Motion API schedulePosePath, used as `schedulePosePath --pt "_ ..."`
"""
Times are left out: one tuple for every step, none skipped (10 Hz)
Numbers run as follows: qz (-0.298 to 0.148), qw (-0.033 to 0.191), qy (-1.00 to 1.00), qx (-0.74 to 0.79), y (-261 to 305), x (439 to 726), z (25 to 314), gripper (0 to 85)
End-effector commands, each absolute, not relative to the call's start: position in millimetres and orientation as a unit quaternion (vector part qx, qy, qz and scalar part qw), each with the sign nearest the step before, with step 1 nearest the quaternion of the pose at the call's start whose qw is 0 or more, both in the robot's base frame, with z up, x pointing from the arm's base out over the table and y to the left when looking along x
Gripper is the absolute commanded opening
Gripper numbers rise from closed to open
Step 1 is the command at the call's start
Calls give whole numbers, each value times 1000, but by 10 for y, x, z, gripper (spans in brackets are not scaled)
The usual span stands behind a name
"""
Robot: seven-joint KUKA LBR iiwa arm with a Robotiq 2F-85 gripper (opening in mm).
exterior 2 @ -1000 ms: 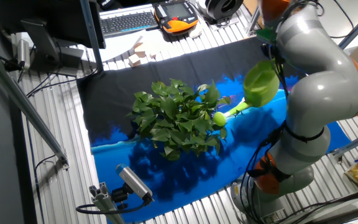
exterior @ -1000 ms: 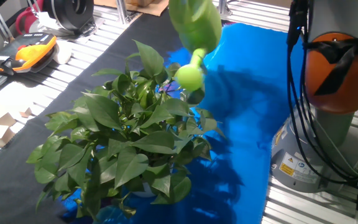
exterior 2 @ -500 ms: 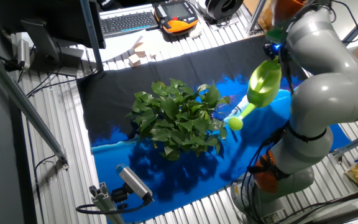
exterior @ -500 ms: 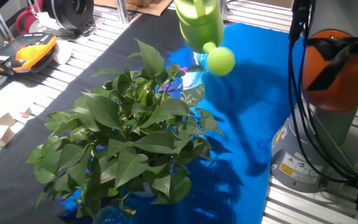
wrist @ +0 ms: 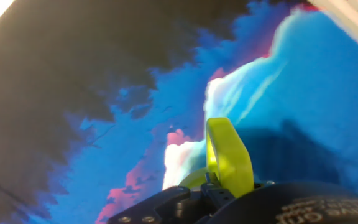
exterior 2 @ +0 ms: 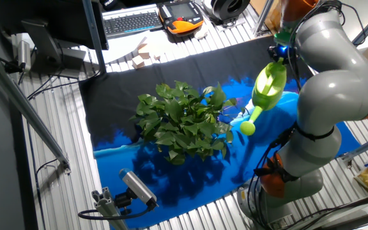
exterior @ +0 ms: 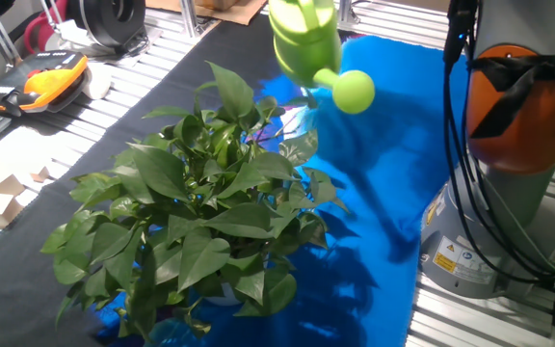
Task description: Water the plant
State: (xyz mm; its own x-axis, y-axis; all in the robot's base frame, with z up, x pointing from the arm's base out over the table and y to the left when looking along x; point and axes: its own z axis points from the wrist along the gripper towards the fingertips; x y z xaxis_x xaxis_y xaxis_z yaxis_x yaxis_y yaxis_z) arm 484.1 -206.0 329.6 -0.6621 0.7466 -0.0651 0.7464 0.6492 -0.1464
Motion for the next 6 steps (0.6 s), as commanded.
schedulePosePath --pt "78 2 -911 -406 -2055 4878 3258 0" --pt "77 3 -915 -396 -2052 4920 3178 0" --pt "67 5 -919 -388 -2061 4955 3054 0" --pt "59 3 -923 -379 -2061 4986 2854 0" --pt "65 -1 -925 -374 -2035 5011 2714 0" --pt "57 0 -926 -372 -2006 5051 2609 0"
